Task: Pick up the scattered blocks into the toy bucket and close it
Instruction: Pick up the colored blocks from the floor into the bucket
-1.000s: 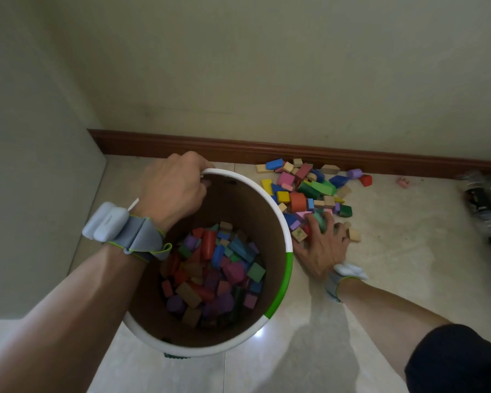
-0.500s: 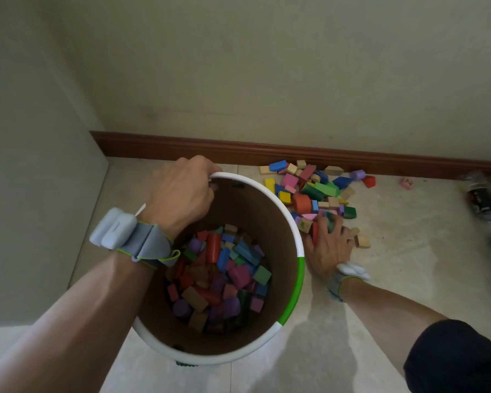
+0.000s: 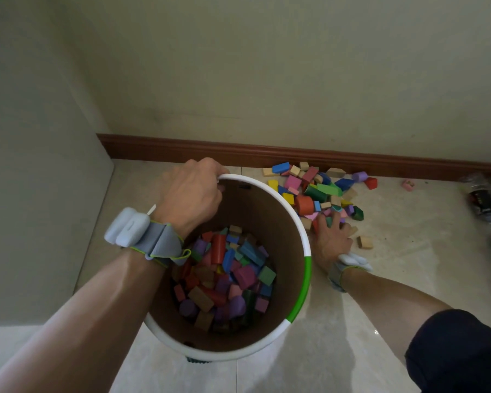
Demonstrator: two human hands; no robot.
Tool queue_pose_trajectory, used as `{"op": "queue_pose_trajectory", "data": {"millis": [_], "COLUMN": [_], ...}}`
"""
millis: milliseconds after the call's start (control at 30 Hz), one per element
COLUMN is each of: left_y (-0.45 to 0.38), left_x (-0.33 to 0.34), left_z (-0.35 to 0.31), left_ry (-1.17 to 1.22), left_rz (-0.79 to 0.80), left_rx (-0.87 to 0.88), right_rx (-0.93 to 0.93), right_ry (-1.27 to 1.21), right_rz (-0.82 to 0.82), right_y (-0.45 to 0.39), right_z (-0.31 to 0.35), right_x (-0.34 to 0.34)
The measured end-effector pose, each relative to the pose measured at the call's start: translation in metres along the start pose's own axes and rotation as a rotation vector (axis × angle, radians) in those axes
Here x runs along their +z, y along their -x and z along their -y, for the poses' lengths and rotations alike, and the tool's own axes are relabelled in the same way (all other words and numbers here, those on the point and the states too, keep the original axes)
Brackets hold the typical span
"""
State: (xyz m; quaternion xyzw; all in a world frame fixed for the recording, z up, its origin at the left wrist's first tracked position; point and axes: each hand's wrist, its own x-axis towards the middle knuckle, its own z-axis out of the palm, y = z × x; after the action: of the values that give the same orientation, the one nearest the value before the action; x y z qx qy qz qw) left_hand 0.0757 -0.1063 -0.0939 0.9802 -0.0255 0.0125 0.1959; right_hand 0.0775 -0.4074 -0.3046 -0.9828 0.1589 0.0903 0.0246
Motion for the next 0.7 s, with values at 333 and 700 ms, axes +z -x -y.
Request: {"op": "queue_pose_trajectory", "data": {"millis": [333,700], "left_y": [-0.001,0.0], "left_x": [0.001,-0.001], "left_z": [0.002,0.001], "left_ry": [-0.031,-0.038], "left_rz": [0.01,0.033], "left_rx": [-0.007,-0.028], "right_rx": [0.154,0.19], "right_ry": [-0.149,-0.107], "right_rz": [-0.006,0.097], "right_y": [0.009,0.0], "right_z": [0.019,0.022], "right_x": [-0.007,-0.027]}}
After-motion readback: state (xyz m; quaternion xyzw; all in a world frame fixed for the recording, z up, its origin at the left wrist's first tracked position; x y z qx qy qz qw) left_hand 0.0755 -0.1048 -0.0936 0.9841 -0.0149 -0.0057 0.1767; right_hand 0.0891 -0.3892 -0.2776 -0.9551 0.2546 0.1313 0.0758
